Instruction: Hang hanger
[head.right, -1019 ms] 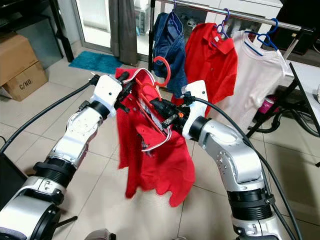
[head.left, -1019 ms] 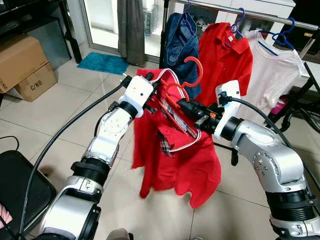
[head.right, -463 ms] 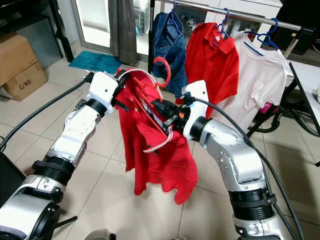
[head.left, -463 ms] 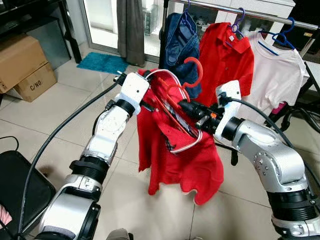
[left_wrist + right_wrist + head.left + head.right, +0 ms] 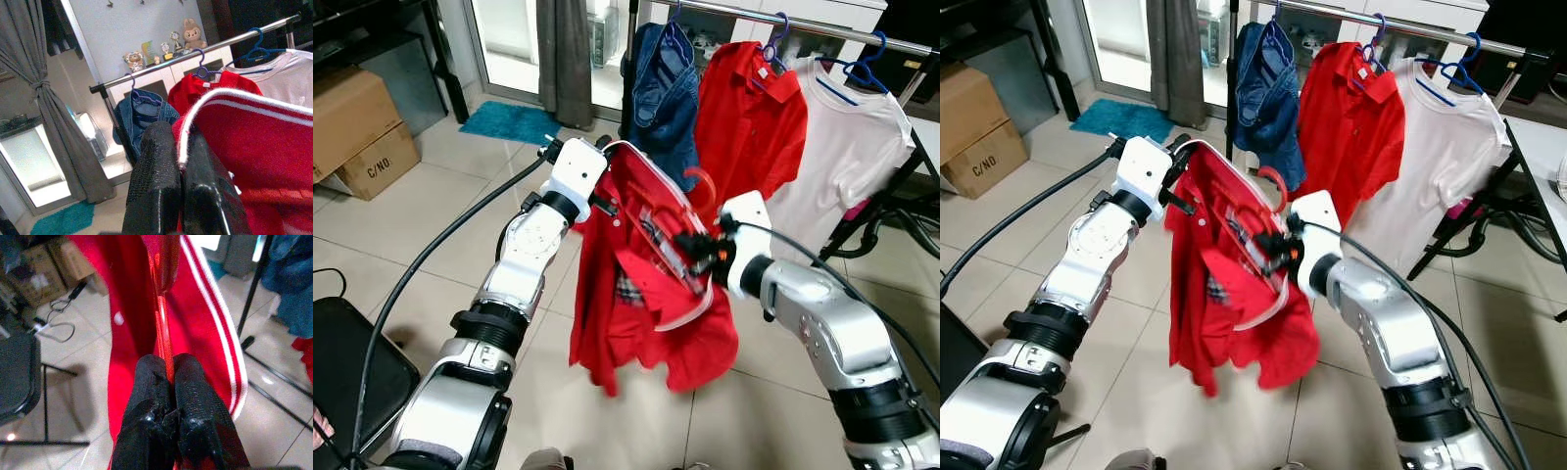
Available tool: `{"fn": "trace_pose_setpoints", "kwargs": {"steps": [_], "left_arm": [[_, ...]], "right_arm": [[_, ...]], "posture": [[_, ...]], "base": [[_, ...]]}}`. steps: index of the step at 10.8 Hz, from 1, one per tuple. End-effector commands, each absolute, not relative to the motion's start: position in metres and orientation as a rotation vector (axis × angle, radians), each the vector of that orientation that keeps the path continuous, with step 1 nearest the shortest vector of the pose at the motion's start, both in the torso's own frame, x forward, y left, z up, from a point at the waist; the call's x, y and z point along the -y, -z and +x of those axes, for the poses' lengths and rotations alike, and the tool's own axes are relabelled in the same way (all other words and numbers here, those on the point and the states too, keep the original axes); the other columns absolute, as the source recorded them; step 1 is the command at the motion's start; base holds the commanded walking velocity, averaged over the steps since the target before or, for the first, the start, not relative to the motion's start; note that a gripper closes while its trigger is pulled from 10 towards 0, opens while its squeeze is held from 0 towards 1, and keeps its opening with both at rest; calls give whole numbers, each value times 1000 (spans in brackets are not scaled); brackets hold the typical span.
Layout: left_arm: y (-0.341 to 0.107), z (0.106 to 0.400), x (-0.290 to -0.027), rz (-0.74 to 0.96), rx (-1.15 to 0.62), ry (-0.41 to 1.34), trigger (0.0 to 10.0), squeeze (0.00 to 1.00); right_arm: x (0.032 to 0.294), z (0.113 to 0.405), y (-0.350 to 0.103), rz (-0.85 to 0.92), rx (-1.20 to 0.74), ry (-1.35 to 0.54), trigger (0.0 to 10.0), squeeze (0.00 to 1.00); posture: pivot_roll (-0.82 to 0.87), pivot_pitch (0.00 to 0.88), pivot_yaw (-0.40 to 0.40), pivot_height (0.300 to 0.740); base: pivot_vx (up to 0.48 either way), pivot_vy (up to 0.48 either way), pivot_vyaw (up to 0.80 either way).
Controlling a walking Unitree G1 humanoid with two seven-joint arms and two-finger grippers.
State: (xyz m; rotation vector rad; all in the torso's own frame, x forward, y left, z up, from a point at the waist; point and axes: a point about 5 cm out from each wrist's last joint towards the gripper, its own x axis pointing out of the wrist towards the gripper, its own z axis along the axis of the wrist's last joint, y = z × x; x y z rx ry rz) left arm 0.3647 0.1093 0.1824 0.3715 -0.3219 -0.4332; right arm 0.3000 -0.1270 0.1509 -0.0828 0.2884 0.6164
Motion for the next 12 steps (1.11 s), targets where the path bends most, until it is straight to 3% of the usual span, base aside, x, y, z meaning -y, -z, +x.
{"fn": "trace_pose_setpoints", "kwargs": {"steps": [1,4,6,9,12], "left_arm": [[-192,364,-103,398,366,460,0,0],[-173,358,-94,477,290,571,0,0],[-167,357,-90,507,259,612,0,0],[-173,358,-89,520,284,612,0,0],[-167,357,-90,543,261,627,0,0]], "right_arm": [[134,307,-167,-69,-223,-562,10000,0],[127,308,-185,-43,-149,-604,10000,0],[120,295,-166,-269,-313,-748,10000,0],[128,293,-148,-281,-417,-707,10000,0],[130,304,-163,-204,-325,-638,10000,0]], "posture": [[47,14,-44,740],[49,14,-50,740],[43,10,-48,740],[43,4,-54,740],[45,7,-50,740]], "base": [[0,0,0],[0,0,0],[0,0,0],[0,0,0],[0,0,0]]}}
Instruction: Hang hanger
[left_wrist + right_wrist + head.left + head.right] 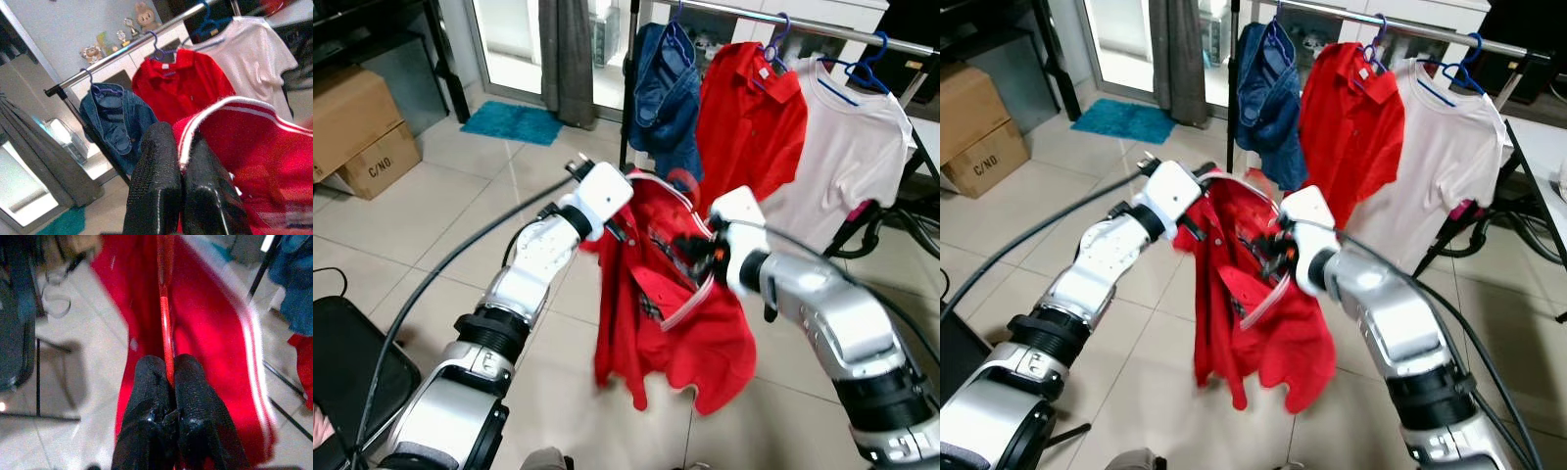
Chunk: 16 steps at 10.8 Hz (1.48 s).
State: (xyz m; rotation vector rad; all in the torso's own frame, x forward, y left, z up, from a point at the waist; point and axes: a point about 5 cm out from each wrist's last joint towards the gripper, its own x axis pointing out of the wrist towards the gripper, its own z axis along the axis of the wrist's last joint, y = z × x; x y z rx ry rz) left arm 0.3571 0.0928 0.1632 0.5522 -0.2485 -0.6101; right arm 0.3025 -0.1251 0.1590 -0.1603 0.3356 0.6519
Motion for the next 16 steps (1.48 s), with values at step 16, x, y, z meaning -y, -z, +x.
{"fn": "trace_pose_setpoints", "kwargs": {"steps": [16], "left_arm": [[-175,348,-106,640,294,587,0,0]], "right_arm": [[144,317,-168,-147,-278,-534,10000,0]], "posture": [[46,0,-45,740]], "base": [[0,0,0]]}}
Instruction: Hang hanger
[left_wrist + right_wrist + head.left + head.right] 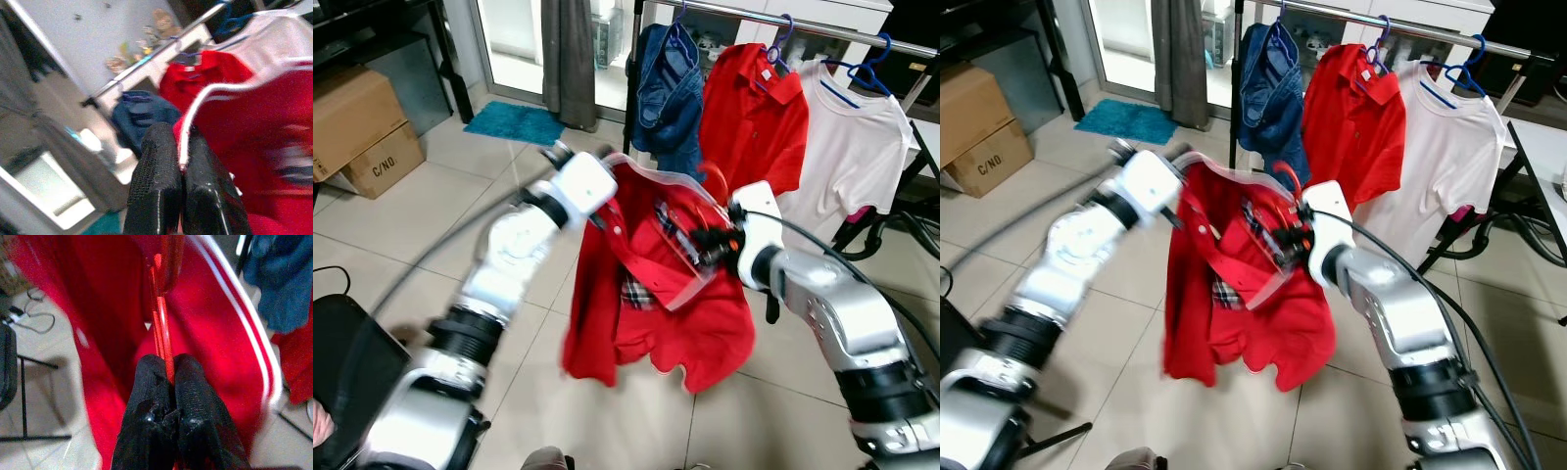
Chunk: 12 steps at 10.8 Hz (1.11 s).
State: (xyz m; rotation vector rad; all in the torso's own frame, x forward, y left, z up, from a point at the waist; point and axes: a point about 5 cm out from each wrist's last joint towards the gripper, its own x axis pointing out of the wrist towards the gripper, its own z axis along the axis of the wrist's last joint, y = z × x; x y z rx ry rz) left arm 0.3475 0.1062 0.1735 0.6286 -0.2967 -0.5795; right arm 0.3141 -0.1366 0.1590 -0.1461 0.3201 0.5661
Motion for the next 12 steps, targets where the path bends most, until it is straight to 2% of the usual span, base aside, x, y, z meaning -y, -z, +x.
{"fn": "trace_pose_setpoints", "kwargs": {"steps": [1,2,9,12], "left_arm": [[-159,346,-102,647,234,600,0,0],[-143,345,-104,657,151,595,0,0],[-125,332,-97,662,81,667,0,0],[-110,329,-108,683,-17,661,0,0]], "right_arm": [[142,319,-178,-134,-230,-549,10000,0],[141,320,-188,-120,-198,-558,10000,0],[149,329,-197,-158,-151,-534,10000,0],[156,336,-211,-141,-85,-481,10000,0]], "posture": [[43,0,-44,740],[39,0,-42,740],[48,0,-44,740],[42,0,-40,740]], "base": [[0,0,0],[0,0,0],[0,0,0],[0,0,0]]}}
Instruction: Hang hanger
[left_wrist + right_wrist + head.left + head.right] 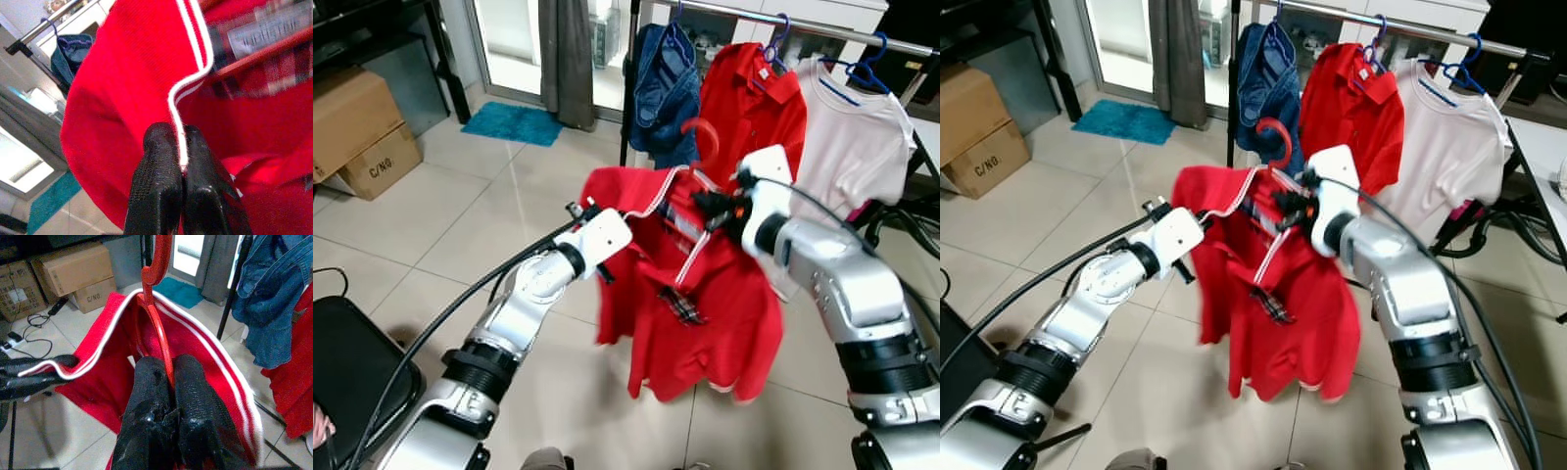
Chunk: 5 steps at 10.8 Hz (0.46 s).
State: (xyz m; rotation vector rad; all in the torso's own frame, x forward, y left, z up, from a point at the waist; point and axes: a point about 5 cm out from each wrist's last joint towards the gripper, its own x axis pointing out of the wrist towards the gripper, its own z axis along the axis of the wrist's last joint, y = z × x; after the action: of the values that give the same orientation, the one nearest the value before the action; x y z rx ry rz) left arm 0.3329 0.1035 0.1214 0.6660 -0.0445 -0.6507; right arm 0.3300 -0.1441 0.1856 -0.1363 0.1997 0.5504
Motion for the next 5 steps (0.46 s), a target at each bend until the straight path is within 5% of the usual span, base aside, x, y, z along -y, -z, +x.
{"fn": "trace_pose_setpoints", "kwargs": {"steps": [1,2,3,4,5], "left_arm": [[-111,330,-109,662,-12,647,0,0],[-117,333,-107,624,30,612,10000,0],[-122,332,-104,547,49,630,10000,0],[-128,332,-100,485,68,665,10000,1000],[-138,328,-94,412,127,735,10000,1000]], "right_arm": [[155,336,-210,-146,-87,-490,10000,0],[153,335,-209,-148,-92,-504,10000,0],[152,335,-208,-148,-93,-512,10000,0],[151,335,-208,-148,-92,-520,10000,0],[151,335,-207,-150,-93,-520,10000,0]], "posture": [[43,0,-42,740],[46,0,-46,740],[46,0,-46,740],[46,0,-46,740],[46,0,-46,740]], "base": [[0,0,0],[0,0,0],[0,0,0],[0,0,0],[0,0,0]]}}
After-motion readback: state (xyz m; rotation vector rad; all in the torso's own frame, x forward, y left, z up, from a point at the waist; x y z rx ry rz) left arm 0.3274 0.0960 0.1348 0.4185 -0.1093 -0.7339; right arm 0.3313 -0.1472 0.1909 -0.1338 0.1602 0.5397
